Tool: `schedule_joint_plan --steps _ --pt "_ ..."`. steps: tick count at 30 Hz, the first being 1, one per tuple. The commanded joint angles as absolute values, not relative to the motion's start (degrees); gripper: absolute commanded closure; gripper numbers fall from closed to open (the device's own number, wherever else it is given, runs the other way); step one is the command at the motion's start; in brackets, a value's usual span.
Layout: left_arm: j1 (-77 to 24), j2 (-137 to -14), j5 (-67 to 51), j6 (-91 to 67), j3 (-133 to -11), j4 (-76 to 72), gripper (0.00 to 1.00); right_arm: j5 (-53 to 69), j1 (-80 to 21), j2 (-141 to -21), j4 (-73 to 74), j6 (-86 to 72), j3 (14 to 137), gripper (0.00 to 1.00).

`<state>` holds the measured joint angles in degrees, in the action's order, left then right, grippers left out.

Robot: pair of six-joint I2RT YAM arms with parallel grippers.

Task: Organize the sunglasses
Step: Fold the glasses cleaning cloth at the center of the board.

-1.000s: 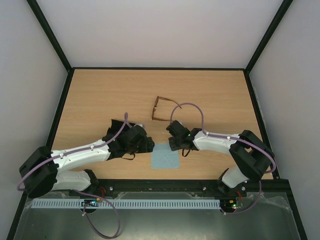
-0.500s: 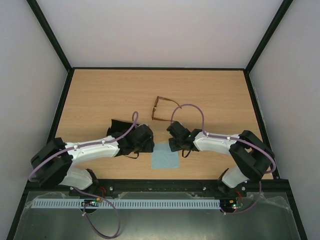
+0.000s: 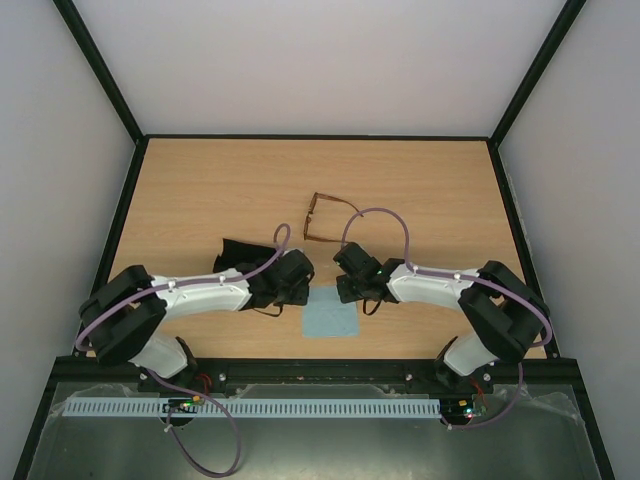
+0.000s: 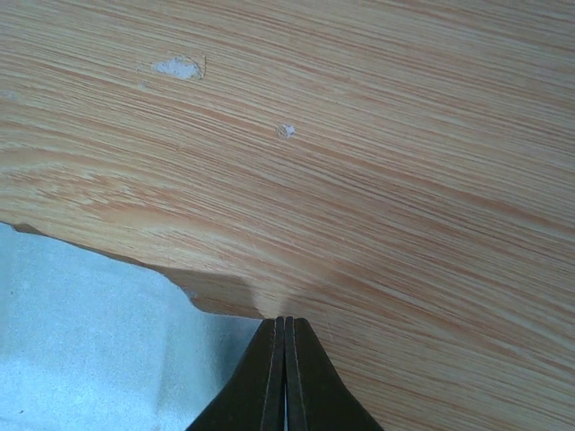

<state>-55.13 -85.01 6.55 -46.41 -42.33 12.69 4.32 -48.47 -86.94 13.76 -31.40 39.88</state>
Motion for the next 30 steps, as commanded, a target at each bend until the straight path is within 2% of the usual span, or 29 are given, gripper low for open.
schedule_joint_plan --steps 1,9,30 --pt "-55.9 -86.8 9.0 -44.8 -44.2 12.6 0.64 3.3 -48.8 -85.0 13.3 -32.1 39.3 0.99" --pt "-56.7 -90.8 10.6 -43.5 -46.6 13.7 0.74 3.2 -48.8 -84.6 13.6 -31.8 39.2 0.99" --pt "-58.3 -95.1 13.7 -42.9 -48.4 16.1 0.73 3.7 -48.7 -84.7 12.7 -31.7 38.4 0.99"
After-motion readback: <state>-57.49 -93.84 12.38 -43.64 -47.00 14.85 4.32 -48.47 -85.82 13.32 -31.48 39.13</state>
